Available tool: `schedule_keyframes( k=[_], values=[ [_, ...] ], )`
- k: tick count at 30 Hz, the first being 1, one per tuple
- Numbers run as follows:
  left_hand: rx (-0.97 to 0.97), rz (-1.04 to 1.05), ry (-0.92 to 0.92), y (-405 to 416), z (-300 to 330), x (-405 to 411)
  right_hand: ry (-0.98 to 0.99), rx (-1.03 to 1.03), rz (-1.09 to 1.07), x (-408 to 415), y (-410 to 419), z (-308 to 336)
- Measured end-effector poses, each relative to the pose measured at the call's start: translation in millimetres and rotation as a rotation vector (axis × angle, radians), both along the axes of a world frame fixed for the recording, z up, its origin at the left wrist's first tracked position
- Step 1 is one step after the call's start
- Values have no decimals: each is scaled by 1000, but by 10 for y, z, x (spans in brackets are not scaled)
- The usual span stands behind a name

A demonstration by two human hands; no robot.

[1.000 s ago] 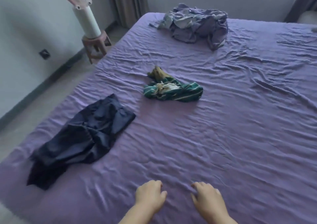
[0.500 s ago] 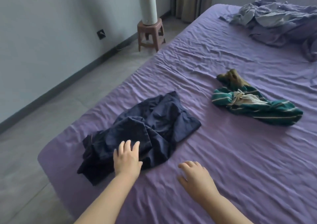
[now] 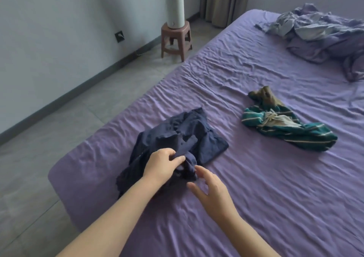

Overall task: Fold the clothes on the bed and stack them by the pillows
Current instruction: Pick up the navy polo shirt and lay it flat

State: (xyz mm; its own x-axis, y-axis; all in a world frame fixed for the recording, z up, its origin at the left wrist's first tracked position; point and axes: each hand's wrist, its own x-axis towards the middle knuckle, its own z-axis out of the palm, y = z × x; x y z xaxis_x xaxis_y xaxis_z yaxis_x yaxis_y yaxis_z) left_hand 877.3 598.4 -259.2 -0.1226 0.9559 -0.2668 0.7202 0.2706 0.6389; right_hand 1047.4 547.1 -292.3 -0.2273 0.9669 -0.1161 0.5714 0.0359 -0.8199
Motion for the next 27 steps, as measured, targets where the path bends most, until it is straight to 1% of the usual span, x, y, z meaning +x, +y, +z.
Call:
schedule_keyframes(
  k=[3,5,8,10,12,15,18,19,20,22,23,24,25,27],
  values=[
    [-121,153,-484,77,502,514,140,-8,-82,196,-85,369],
    [-171,226,-709,99,831,872,206,3,-160,412,-127,638],
    [-171,274,-909,77,1368,1384,265,31,-272,830,-206,1044],
    [-163,308,-1016,19,1733,1705,220,70,-316,1128,-273,1315],
    [-149,325,-1072,-104,2098,2002,146,135,-325,1438,-356,1589],
    [-73,284,-1053,-334,2615,2328,131,222,-335,1944,-528,2084],
    [18,197,-945,-582,3066,2522,95,339,-357,2491,-748,2675],
    [52,162,-867,-670,3186,2579,78,378,-358,2666,-828,2875],
    [100,121,-745,-753,3294,2643,54,415,-354,2830,-904,3071],
    [237,41,-439,-922,3481,2796,3,466,-333,3109,-1070,3447],
    [309,10,-317,-1022,3579,2882,-18,489,-322,3228,-1158,3623],
    [378,-21,-252,-1122,3674,2976,-43,521,-315,3341,-1250,3789],
    [438,-53,-227,-1215,3771,3074,-76,560,-313,3452,-1341,3948],
    [489,-126,-284,-1374,3957,3276,-147,625,-312,3666,-1523,4224]
  ],
)
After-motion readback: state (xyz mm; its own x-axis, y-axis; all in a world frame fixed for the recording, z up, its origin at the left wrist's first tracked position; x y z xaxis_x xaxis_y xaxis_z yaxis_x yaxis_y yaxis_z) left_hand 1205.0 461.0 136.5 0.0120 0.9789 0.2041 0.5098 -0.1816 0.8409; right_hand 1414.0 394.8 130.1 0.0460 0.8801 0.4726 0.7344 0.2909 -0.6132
